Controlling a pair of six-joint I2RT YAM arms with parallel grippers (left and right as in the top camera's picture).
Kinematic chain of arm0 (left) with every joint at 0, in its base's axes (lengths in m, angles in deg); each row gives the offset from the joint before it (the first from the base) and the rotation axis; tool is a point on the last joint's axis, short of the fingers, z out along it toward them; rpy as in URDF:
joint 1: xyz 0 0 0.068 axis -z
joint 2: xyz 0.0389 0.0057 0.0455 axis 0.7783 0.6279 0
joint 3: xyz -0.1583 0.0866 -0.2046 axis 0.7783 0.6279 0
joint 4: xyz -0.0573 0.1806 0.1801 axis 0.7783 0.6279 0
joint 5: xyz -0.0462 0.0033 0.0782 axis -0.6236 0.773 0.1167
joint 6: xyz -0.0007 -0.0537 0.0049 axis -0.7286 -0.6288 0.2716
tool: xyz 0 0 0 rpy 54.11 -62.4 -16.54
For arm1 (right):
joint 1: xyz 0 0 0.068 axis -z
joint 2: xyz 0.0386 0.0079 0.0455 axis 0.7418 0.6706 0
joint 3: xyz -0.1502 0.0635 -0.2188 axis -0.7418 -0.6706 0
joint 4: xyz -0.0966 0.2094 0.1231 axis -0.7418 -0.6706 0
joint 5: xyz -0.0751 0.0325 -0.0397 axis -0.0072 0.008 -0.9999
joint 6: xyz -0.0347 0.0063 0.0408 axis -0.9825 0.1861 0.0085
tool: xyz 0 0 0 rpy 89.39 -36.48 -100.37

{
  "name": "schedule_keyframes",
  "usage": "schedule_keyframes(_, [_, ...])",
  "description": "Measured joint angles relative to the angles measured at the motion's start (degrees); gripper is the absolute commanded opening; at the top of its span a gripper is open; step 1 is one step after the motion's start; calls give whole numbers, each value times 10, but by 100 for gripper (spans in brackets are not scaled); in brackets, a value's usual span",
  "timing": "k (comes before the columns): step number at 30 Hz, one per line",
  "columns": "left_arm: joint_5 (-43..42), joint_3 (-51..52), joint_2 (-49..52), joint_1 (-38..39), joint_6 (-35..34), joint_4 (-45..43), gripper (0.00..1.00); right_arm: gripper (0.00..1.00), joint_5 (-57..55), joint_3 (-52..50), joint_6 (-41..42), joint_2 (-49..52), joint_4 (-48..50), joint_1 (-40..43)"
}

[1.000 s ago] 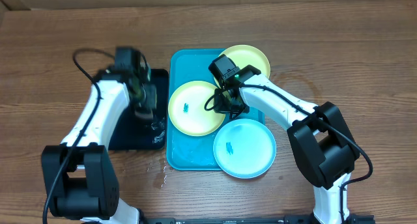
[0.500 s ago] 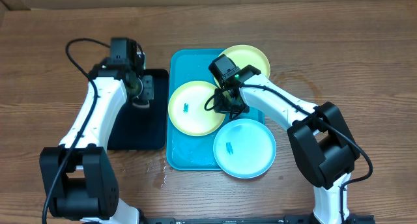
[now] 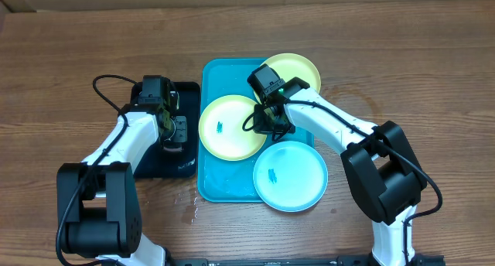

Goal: Clean dirty plates on tray and stack at the side
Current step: 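Lift the green sponge with the left gripper out of the black tray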

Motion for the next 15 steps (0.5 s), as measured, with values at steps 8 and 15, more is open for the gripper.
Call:
schedule_keyframes(8, [9,-96,3,0,0,129,4,10,0,0,0,0,-17,0])
schedule_keyframes(15, [9,-271,3,0,-7,229,4,13,1,0,1,0,-18,-1])
